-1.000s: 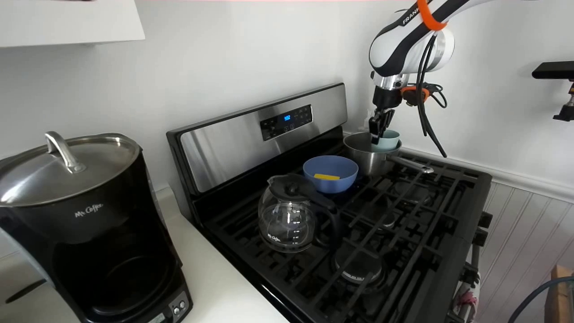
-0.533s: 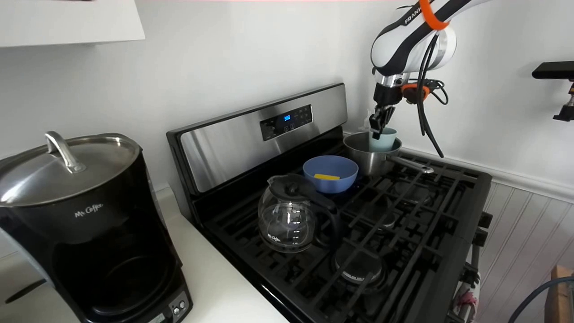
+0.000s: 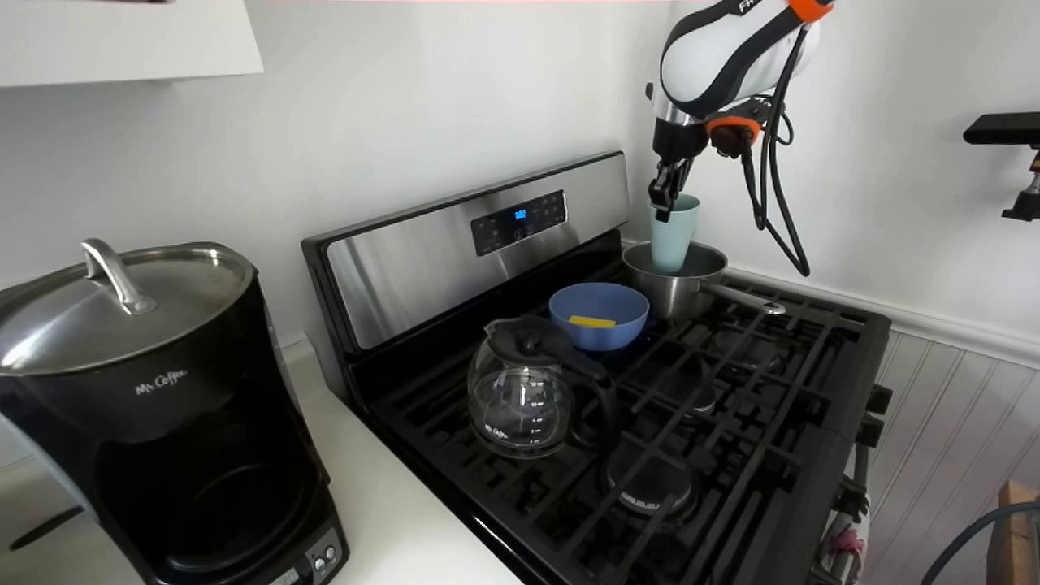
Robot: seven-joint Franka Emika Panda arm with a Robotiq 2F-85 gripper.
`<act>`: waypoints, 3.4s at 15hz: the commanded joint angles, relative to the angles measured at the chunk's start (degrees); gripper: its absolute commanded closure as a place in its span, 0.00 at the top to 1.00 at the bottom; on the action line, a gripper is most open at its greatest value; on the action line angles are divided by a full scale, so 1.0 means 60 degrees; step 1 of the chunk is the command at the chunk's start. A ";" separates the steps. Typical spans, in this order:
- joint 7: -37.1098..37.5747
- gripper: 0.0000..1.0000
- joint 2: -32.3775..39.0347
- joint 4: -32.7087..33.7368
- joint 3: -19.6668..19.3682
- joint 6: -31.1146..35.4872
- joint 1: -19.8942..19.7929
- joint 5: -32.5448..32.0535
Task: Pick up the light blue cup and put it in the blue bowl
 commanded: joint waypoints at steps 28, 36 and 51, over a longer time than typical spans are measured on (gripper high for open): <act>-0.2271 0.52 0.0640 -0.0216 0.1270 -0.0837 0.1050 0.0780; -0.2116 0.99 0.0268 -0.0436 0.1277 -0.0682 0.1052 0.0691; -0.1573 1.00 -0.1478 -0.1489 0.1293 0.0555 0.1366 0.0511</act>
